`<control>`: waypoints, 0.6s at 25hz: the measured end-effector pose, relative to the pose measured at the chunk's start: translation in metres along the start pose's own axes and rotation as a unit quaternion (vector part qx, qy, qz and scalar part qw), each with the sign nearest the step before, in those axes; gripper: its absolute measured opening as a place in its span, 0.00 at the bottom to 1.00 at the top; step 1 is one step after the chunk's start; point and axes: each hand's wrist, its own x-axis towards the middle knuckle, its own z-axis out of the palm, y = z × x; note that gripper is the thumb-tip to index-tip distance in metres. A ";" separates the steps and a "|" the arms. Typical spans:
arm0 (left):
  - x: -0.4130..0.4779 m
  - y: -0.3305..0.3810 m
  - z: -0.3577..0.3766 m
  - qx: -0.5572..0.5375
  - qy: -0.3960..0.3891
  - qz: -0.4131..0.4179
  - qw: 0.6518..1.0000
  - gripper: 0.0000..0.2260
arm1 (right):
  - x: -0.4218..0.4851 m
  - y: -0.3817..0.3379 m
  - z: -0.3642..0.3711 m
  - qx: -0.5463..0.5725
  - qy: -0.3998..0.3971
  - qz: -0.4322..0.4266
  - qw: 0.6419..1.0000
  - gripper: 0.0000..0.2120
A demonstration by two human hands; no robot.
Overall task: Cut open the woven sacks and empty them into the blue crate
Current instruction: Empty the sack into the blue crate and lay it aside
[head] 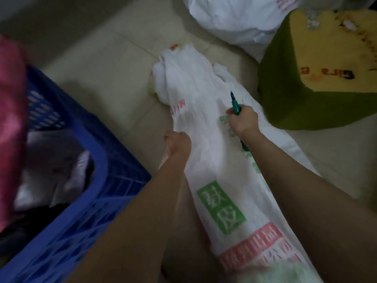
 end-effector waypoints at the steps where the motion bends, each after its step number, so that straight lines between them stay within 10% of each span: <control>1: 0.030 0.002 0.017 -0.028 0.001 0.017 0.999 0.16 | 0.024 0.006 0.010 -0.008 0.032 -0.023 0.999 0.12; 6: 0.130 0.033 0.038 -0.350 0.017 -0.034 0.936 0.15 | 0.111 0.003 0.041 0.001 0.106 -0.100 0.989 0.17; 8: 0.141 0.041 0.036 -0.524 -0.144 -0.098 0.834 0.15 | 0.125 0.003 0.052 0.001 0.024 -0.080 0.997 0.26; 12: 0.139 0.046 0.008 -0.531 -0.266 -0.044 0.803 0.14 | 0.115 0.019 0.063 0.043 -0.050 -0.005 0.998 0.29; 15: 0.137 0.047 -0.018 -0.599 -0.163 -0.018 0.784 0.12 | 0.109 0.022 0.053 0.189 -0.015 0.012 0.982 0.24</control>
